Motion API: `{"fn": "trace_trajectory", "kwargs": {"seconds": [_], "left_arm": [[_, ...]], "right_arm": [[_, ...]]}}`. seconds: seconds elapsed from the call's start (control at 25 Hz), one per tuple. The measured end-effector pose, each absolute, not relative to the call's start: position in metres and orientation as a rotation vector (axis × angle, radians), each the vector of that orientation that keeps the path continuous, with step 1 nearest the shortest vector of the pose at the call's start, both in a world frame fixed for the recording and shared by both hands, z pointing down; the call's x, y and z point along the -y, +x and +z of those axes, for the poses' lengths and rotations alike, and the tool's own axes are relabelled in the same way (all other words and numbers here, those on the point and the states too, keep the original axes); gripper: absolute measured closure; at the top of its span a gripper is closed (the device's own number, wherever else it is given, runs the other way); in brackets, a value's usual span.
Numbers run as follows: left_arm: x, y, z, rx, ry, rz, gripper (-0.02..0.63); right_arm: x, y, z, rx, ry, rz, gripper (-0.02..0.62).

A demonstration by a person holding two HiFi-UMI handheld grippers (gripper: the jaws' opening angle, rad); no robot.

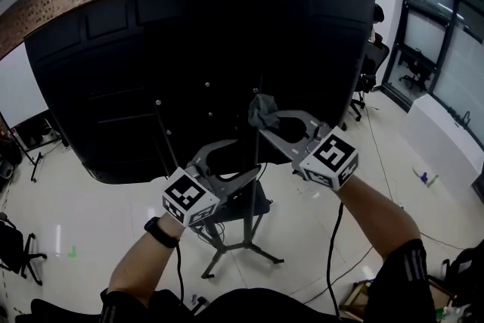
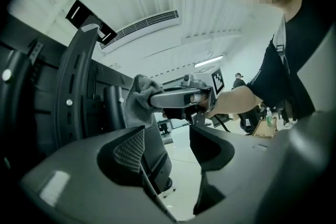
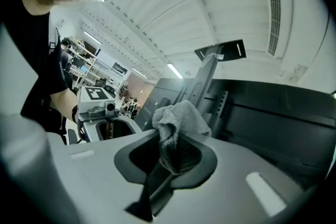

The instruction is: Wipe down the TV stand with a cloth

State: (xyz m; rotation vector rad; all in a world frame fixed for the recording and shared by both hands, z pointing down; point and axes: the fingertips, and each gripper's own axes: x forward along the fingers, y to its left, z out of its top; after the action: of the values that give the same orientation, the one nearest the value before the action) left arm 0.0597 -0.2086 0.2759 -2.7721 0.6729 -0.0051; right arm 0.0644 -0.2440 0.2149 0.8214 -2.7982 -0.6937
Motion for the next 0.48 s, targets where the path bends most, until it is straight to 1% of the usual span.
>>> {"fn": "trace_trajectory", "kwargs": {"seconds": [0.2, 0.48], "left_arm": [[0.226, 0.071, 0.234, -0.725, -2.76, 0.043, 0.318], [0.256, 0.072, 0.2, -0.821, -2.713, 0.055, 0.318]], "right_arm": [[0.263, 0.067, 0.179, 2.766, 0.801, -0.779, 0.545], [0.302, 0.062, 0.152, 2.813, 0.783, -0.723, 0.545]]}}
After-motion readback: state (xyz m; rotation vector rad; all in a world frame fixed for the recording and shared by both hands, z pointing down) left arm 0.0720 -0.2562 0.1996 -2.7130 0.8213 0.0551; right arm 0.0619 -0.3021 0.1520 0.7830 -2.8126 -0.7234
